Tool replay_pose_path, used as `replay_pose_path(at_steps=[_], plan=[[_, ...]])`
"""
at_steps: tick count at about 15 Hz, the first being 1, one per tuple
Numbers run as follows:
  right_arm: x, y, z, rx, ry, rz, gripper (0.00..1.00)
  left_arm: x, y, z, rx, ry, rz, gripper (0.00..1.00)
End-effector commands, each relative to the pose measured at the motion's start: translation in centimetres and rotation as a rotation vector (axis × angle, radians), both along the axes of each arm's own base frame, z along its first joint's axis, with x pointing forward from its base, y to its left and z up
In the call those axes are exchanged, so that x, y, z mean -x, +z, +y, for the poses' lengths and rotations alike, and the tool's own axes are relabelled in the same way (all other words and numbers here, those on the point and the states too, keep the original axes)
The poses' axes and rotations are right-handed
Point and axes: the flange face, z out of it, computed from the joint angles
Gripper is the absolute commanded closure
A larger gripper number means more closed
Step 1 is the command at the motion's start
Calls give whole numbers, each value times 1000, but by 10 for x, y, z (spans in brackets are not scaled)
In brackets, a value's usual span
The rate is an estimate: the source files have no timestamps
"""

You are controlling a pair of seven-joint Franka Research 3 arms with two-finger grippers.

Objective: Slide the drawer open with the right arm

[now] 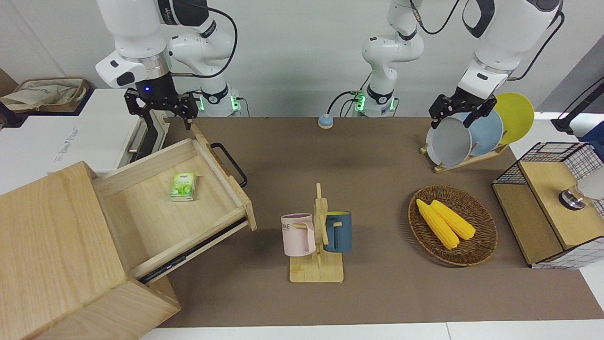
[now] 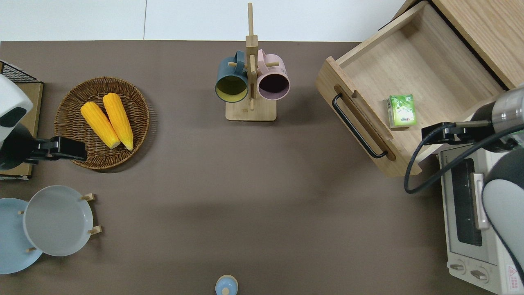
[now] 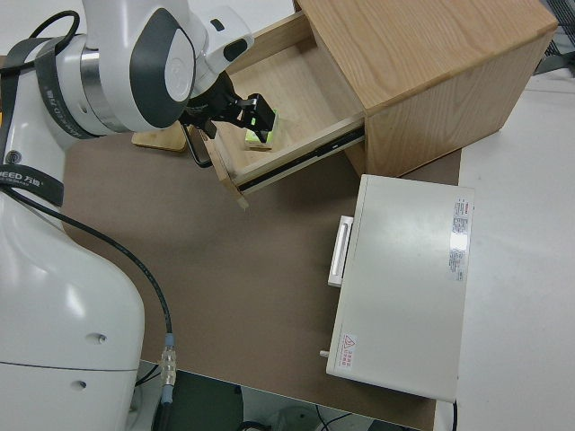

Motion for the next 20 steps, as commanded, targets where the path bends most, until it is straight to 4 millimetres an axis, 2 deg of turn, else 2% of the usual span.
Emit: replay_pose_path(at_steps=[1, 3, 12, 20], plan=[[3, -3, -23, -82, 43, 12, 13, 4, 2, 1, -12, -7, 8, 2], [3, -2, -29, -133, 32, 11, 11, 5, 3, 1, -12, -7, 5, 5], [-2, -13, -36, -113, 12, 28, 11, 4, 2, 1, -12, -7, 8, 2], [-1, -11, -46, -87, -6, 25, 11, 4, 2, 1, -12, -9, 6, 5]])
